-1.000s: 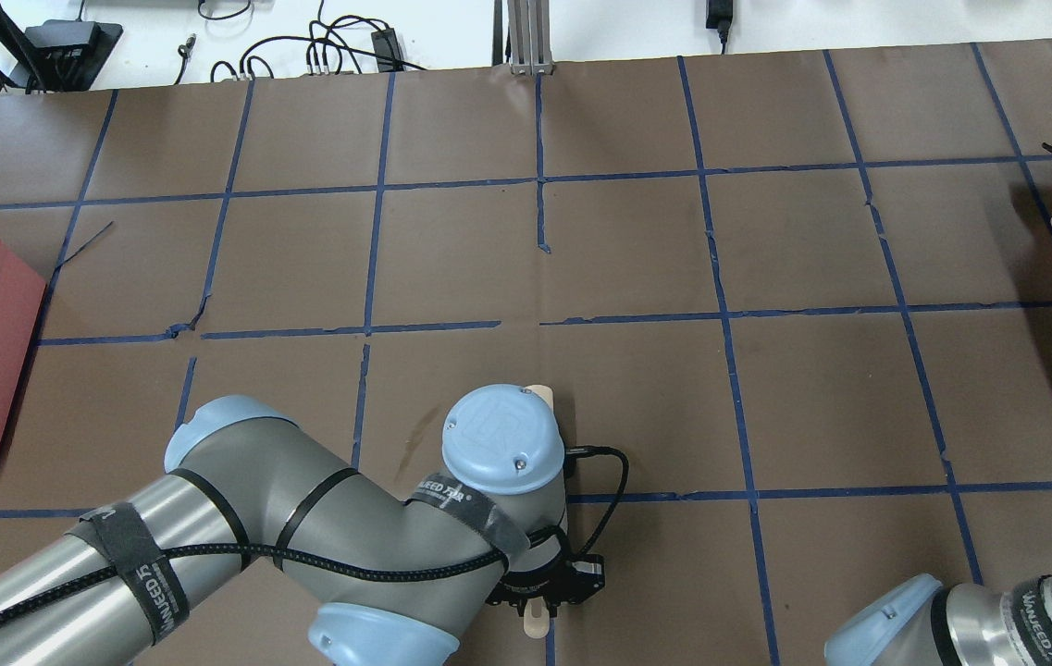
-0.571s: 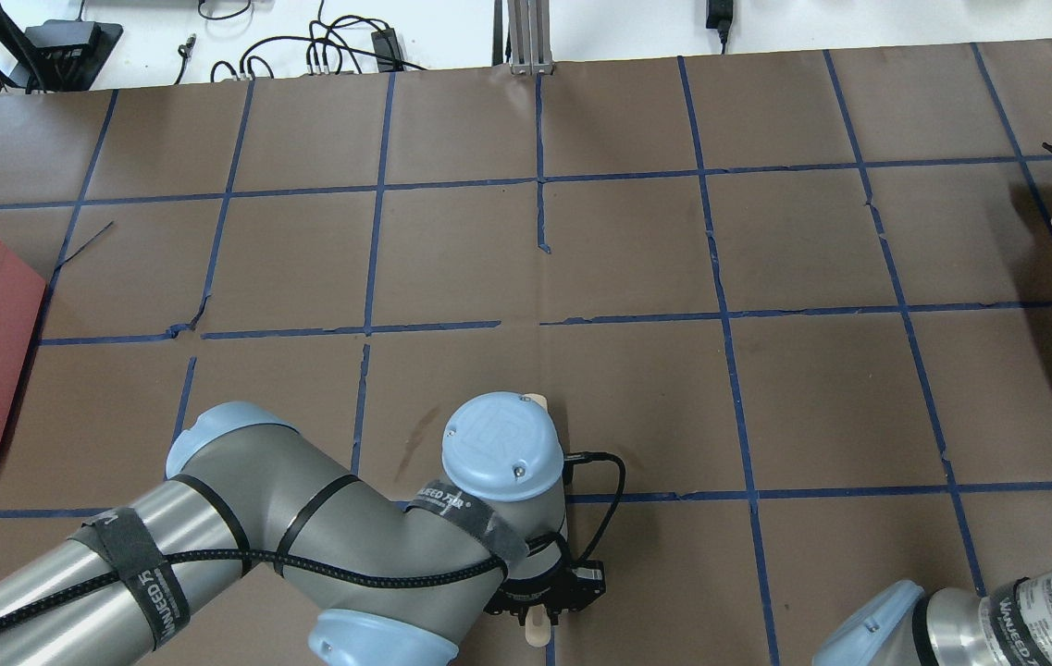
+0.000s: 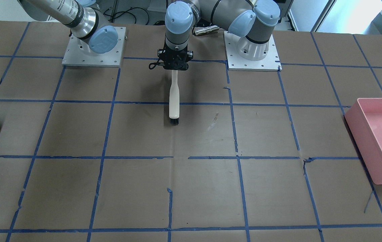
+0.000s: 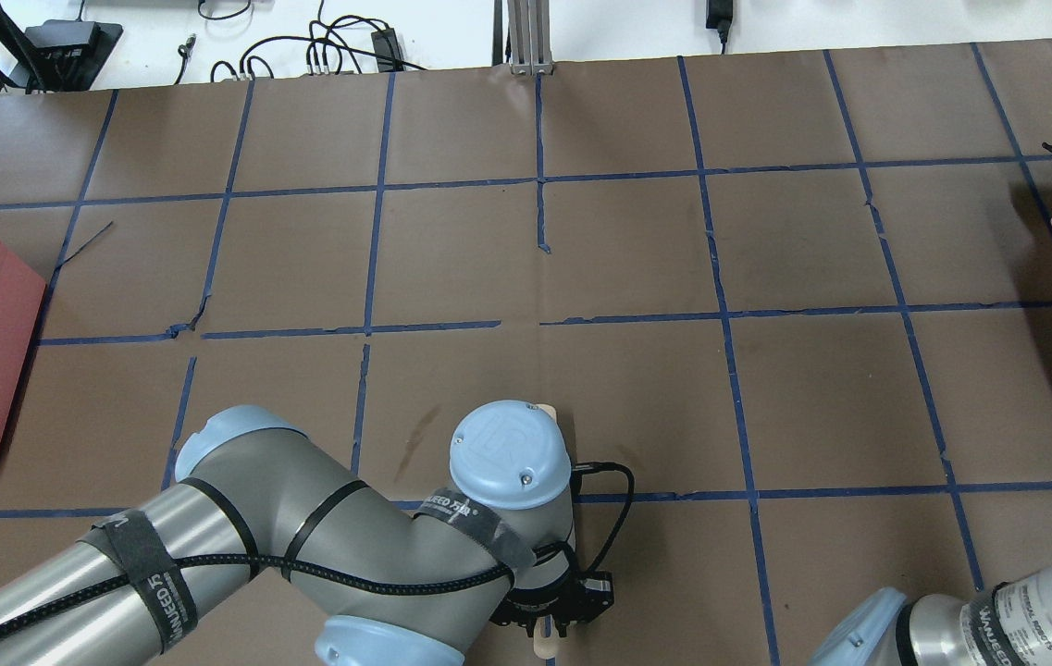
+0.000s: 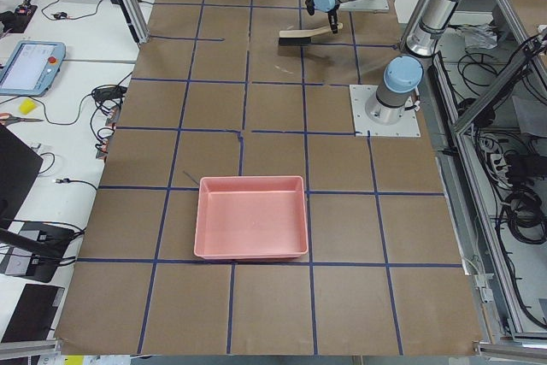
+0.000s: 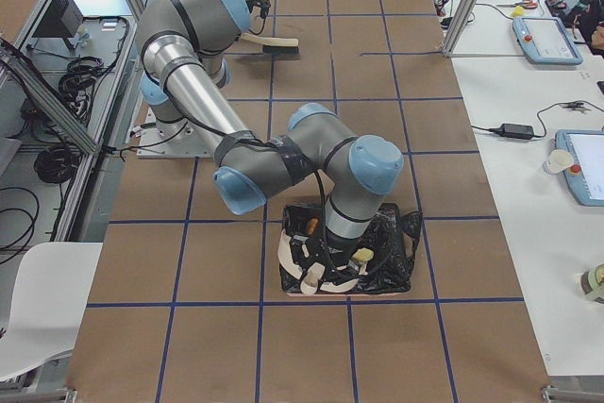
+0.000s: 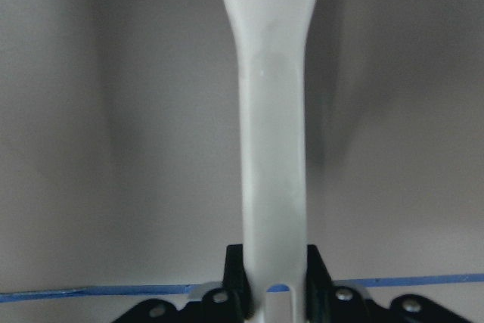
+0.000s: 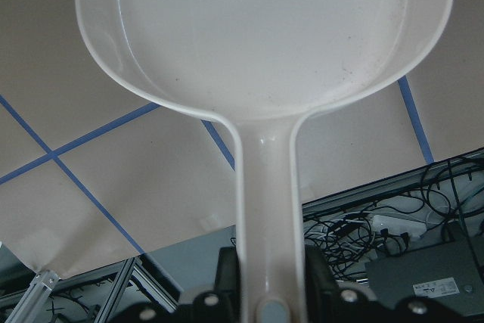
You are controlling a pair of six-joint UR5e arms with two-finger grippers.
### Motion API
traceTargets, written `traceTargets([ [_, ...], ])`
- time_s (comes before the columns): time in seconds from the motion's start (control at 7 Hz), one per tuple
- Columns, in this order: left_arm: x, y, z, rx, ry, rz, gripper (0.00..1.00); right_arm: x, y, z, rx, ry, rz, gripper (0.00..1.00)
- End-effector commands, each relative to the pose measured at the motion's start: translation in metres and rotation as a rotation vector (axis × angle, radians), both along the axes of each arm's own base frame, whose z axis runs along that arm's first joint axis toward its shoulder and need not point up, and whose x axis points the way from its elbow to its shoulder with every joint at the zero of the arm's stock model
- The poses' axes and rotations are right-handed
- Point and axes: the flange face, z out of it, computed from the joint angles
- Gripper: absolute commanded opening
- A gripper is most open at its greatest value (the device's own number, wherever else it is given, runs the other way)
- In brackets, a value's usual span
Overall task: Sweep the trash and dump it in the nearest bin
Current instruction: 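Tip the dustpan over the bin with the right gripper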
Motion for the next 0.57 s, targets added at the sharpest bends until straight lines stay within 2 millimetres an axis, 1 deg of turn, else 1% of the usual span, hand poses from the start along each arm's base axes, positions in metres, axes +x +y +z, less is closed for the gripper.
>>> traceTargets([
  [0.0,-0.001,0.000,-0.003,0.009,-0.002,0.000,0.07,0.012,0.004,0.026,-0.040,0.016,-0.003,0.00],
  [0.14,-0.001,0.001,-0.005,0.013,-0.005,0.000,0.07,0.030,0.003,0.042,-0.137,-0.039,0.015,0.00],
  [0.29,-0.001,0.000,-0.005,0.013,-0.005,-0.001,0.07,0.050,0.016,0.063,-0.127,-0.088,-0.005,0.00],
  [0.43,-0.001,0.000,-0.006,0.013,-0.004,-0.003,0.16,0.074,0.028,0.081,-0.207,-0.197,-0.059,0.00],
])
